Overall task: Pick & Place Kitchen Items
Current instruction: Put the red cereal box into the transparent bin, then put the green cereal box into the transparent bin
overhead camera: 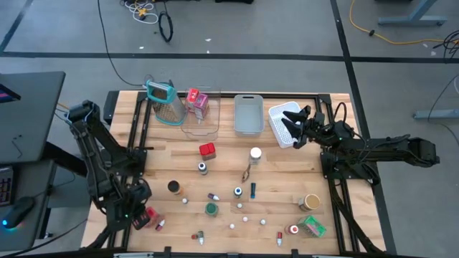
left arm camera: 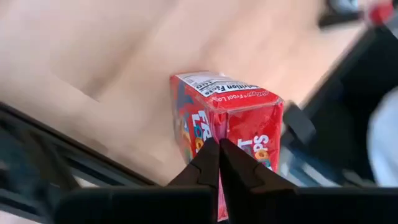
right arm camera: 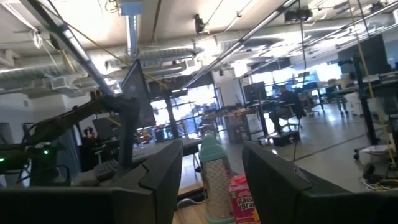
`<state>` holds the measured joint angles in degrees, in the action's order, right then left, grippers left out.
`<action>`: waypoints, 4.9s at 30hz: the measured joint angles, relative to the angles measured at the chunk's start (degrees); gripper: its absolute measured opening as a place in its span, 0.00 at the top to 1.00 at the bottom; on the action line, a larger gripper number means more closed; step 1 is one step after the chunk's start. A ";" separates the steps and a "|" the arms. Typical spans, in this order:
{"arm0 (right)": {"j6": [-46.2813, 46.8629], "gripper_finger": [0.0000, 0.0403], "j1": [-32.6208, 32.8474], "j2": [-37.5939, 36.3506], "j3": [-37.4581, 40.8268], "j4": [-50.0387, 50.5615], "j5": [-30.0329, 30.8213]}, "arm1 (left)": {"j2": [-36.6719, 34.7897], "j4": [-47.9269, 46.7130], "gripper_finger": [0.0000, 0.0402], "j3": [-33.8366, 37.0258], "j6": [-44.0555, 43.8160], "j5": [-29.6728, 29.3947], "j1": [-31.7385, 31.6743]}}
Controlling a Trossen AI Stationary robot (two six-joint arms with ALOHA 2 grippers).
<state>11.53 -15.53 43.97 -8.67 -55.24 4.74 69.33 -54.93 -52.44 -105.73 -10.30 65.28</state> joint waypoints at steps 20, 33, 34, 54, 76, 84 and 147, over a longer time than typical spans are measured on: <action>-0.01 0.56 0.00 -0.01 0.00 -0.79 0.84 | -1.59 -33.70 0.99 -11.30 18.03 -31.51 -15.68; 1.29 0.56 0.00 -0.01 0.00 -0.94 0.83 | -1.61 -24.44 0.98 -11.30 36.52 -44.11 -43.44; 1.29 0.56 0.00 -0.02 0.00 -0.94 0.83 | -1.61 -21.96 0.98 -11.30 38.43 -43.90 -45.44; 3.00 0.56 -0.01 0.00 0.00 -1.36 0.31 | 4.18 1.13 0.98 -11.02 64.48 -21.83 -74.62; 4.28 0.56 0.04 0.57 0.02 -2.03 0.20 | 15.35 -0.29 0.86 -11.04 56.85 -20.44 -79.36; 4.07 0.56 0.04 0.59 0.02 -2.01 0.26 | 15.35 -2.66 0.73 -11.04 56.92 -22.56 -81.30; -3.34 0.56 10.00 3.70 -16.14 29.71 -12.73 | 2.00 55.31 0.74 5.96 106.47 -8.97 -51.42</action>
<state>8.19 -5.53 47.67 -24.81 -25.53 -8.00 71.33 0.38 -46.48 0.73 -19.27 13.86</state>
